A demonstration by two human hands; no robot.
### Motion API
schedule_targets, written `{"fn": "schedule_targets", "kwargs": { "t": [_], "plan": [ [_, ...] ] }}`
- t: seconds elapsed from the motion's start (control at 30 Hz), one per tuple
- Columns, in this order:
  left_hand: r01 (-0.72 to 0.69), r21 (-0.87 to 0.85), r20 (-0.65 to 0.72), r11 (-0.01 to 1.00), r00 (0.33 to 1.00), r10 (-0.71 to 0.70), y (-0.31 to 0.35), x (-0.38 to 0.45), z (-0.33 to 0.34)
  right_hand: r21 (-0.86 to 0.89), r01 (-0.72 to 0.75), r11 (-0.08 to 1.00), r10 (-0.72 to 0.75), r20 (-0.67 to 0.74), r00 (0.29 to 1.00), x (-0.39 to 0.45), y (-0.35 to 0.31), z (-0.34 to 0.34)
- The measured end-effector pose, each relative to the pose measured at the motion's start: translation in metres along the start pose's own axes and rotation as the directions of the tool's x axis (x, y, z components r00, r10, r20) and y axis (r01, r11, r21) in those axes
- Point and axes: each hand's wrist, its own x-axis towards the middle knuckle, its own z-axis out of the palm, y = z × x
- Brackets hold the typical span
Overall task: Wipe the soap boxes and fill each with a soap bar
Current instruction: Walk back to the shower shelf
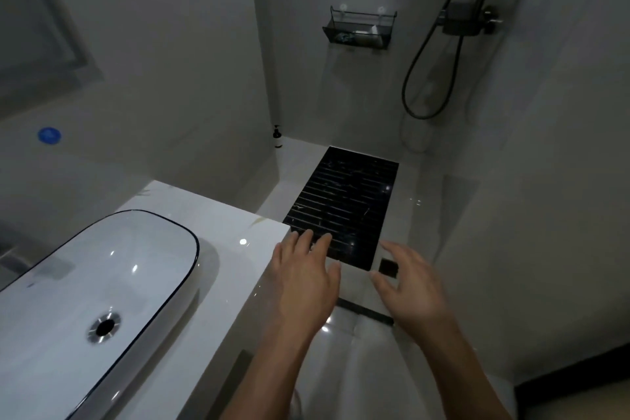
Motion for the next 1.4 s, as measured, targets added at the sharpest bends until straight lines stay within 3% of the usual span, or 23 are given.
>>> {"fn": "schedule_targets", "kwargs": {
  "t": [0.5, 0.7, 1.1, 1.4],
  "plan": [
    [-0.114, -0.075, 0.05, 0.991, 0.992, 0.118, -0.019, 0.236, 0.029, -0.028, -0.108, 0.994, 0.103, -0.142, 0.984, 0.208, -0.018, -0.006],
    [-0.126, -0.071, 0.086, 0.989, 0.987, 0.132, -0.031, 0.322, 0.038, -0.035, -0.14, 0.99, 0.134, -0.129, 0.983, 0.288, -0.026, -0.004],
    [-0.043, -0.064, 0.106, 0.997, 0.993, 0.05, -0.026, 0.485, 0.067, -0.033, -0.102, 0.994, 0.099, -0.101, 0.99, 0.47, -0.017, -0.007],
    [-0.006, -0.042, 0.05, 0.999, 0.999, 0.008, 0.011, 0.648, 0.065, -0.043, -0.006, 0.999, 0.002, -0.079, 0.997, 0.647, -0.011, -0.053]
  ]
}}
